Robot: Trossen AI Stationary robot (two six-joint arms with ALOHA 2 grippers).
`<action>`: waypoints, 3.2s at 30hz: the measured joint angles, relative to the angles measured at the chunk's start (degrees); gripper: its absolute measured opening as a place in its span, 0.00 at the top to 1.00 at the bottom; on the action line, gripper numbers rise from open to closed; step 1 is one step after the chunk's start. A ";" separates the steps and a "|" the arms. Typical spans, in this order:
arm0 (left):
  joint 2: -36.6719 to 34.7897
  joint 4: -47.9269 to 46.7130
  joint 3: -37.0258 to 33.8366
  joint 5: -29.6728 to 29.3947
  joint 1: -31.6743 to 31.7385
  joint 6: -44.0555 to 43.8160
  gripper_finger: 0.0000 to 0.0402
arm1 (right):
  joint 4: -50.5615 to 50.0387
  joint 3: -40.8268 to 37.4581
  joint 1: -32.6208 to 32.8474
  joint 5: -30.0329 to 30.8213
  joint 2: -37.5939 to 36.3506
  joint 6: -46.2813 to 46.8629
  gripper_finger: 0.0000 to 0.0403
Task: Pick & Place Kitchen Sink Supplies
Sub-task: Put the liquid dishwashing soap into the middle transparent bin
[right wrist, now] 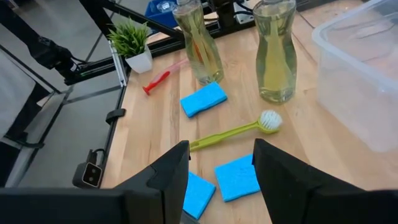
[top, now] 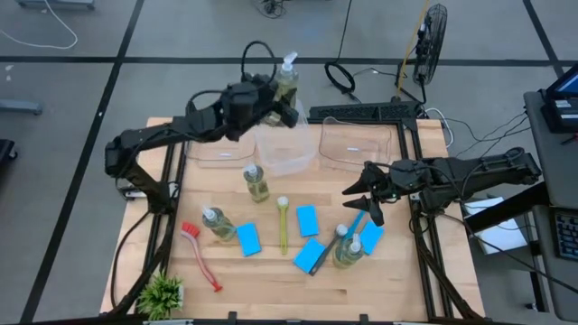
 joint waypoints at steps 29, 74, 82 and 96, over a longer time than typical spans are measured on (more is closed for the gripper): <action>6.93 19.49 -21.21 -3.23 10.54 -8.20 0.57 | 0.03 -0.02 -0.85 9.54 0.02 -2.93 0.59; 13.54 15.51 -21.20 -20.32 7.44 -17.01 0.40 | -0.13 -0.02 -2.40 9.11 0.03 -2.93 0.59; 13.54 15.56 -21.21 -20.27 7.32 -16.55 0.37 | -0.09 -0.02 -2.40 9.10 0.02 -2.31 0.59; 13.52 16.56 -21.20 -16.56 7.38 -16.75 0.36 | 0.13 -0.02 -2.40 9.09 0.02 -1.42 0.59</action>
